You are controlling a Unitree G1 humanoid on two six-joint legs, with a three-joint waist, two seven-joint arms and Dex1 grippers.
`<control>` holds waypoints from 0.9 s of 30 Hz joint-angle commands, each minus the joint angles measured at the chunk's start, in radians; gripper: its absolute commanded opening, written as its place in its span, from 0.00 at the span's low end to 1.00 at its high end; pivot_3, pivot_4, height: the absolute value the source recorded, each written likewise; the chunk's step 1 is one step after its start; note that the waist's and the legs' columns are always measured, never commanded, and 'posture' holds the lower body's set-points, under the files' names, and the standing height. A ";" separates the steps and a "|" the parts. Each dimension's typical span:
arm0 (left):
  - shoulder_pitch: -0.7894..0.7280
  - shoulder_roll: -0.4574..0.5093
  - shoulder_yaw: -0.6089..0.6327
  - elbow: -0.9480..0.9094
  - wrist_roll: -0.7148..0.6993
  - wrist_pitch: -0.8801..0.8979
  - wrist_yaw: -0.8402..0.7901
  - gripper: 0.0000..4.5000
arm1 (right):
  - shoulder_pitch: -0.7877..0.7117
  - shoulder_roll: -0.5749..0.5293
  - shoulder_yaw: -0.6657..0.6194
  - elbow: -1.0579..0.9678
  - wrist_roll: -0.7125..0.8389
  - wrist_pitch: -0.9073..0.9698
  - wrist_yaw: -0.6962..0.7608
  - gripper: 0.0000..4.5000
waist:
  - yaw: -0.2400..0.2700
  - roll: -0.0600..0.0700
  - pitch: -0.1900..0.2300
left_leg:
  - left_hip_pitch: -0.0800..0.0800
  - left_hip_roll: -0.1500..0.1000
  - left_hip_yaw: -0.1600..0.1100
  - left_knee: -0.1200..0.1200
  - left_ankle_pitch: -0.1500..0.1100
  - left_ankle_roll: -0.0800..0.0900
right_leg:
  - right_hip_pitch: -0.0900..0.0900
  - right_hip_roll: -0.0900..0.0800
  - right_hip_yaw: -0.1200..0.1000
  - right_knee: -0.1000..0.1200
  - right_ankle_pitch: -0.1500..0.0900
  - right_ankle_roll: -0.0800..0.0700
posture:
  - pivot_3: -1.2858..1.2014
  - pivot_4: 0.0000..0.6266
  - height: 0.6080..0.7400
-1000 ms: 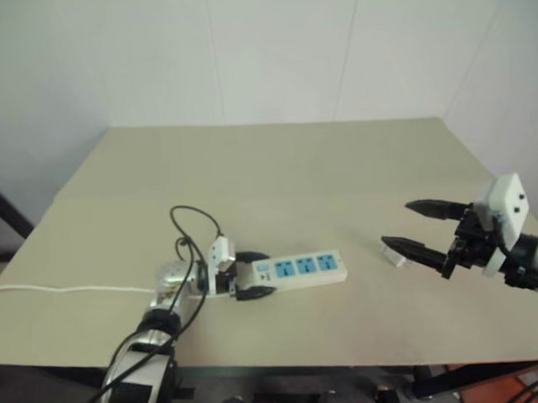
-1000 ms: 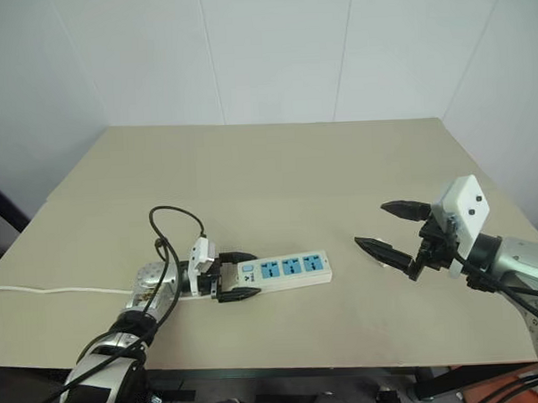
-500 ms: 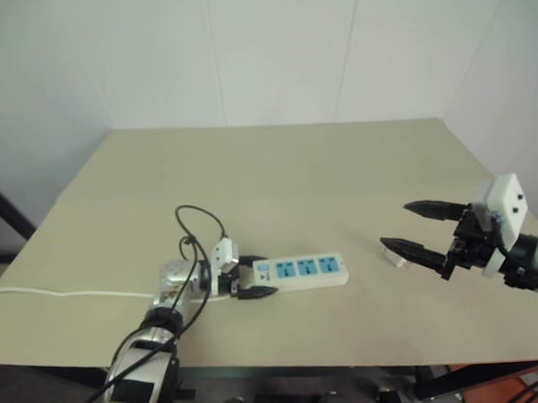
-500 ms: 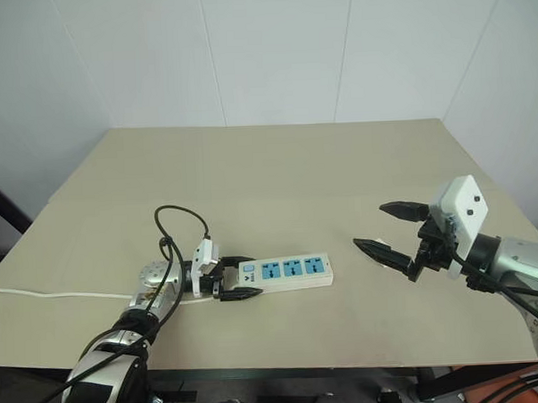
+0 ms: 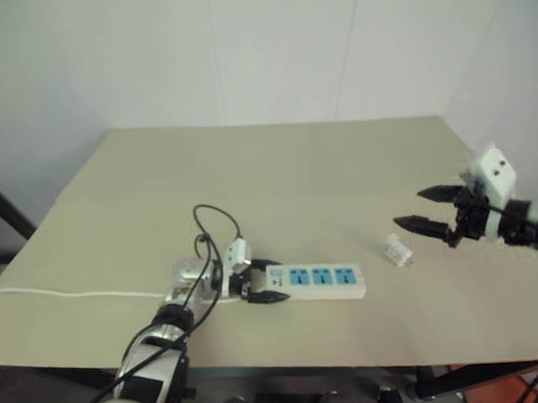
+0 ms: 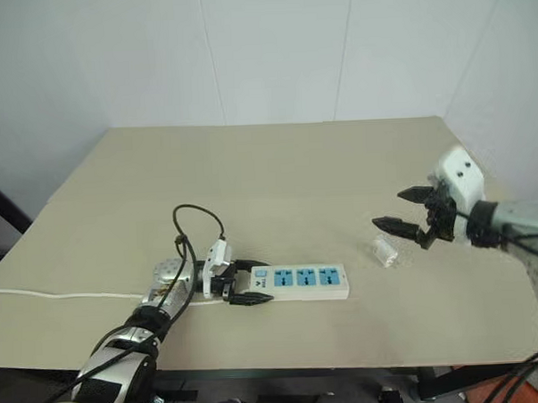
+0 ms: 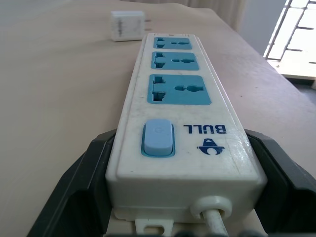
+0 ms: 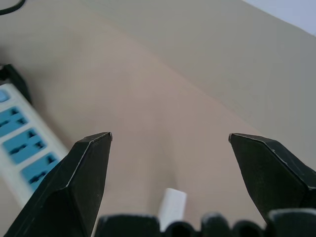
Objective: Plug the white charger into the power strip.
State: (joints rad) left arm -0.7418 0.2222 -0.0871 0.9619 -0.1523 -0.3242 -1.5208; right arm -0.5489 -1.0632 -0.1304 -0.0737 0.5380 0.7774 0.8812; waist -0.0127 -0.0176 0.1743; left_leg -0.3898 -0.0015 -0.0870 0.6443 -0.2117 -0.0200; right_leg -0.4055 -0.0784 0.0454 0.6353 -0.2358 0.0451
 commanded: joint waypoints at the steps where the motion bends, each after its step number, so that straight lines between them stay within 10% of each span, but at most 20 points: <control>1: -0.014 -0.016 -0.019 -0.020 0.009 0.011 0.003 0.74 | -0.216 -0.027 0.127 0.094 -0.054 0.231 -0.015 1.00 | -0.002 0.000 0.000 | -0.001 0.000 0.000 0.000 0.000 0.000 | 0.000 0.000 0.000 -0.001 0.000 0.000 | 0.52 0.24 1.00; 6: 0.007 0.002 -0.037 -0.038 0.030 0.013 0.020 0.74 | -0.596 0.039 0.435 0.325 -0.146 0.589 0.022 1.00 | -0.005 0.001 0.000 | -0.002 0.001 0.000 -0.002 0.000 0.000 | -0.002 0.000 0.000 -0.003 0.001 0.000 | 0.52 0.24 1.00; 13: 0.049 0.030 -0.037 -0.103 0.026 0.036 0.060 0.74 | -0.745 0.108 0.784 0.480 -0.265 0.621 0.126 1.00 | -0.006 0.001 0.000 | -0.014 0.000 0.000 0.001 0.000 0.000 | -0.016 0.000 0.001 0.002 0.006 -0.007 | 0.52 0.24 1.00; 27: 0.115 0.053 -0.055 -0.204 0.009 0.090 0.092 0.74 | -0.752 0.254 0.796 0.730 -0.403 0.455 0.182 1.00 | -0.031 0.003 -0.001 | -0.012 0.000 0.000 0.003 0.000 0.000 | -0.018 0.000 0.001 0.009 0.006 -0.008 | 0.52 0.24 1.00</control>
State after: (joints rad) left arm -0.6470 0.2694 -0.1227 0.7570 -0.1595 -0.2534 -1.4421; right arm -1.2771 -0.8071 0.6932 0.6479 0.1619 1.2616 1.0542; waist -0.0441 -0.0150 0.1737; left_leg -0.4023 -0.0014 -0.0869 0.6471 -0.2119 -0.0195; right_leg -0.4235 -0.0780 0.0461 0.6449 -0.2299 0.0373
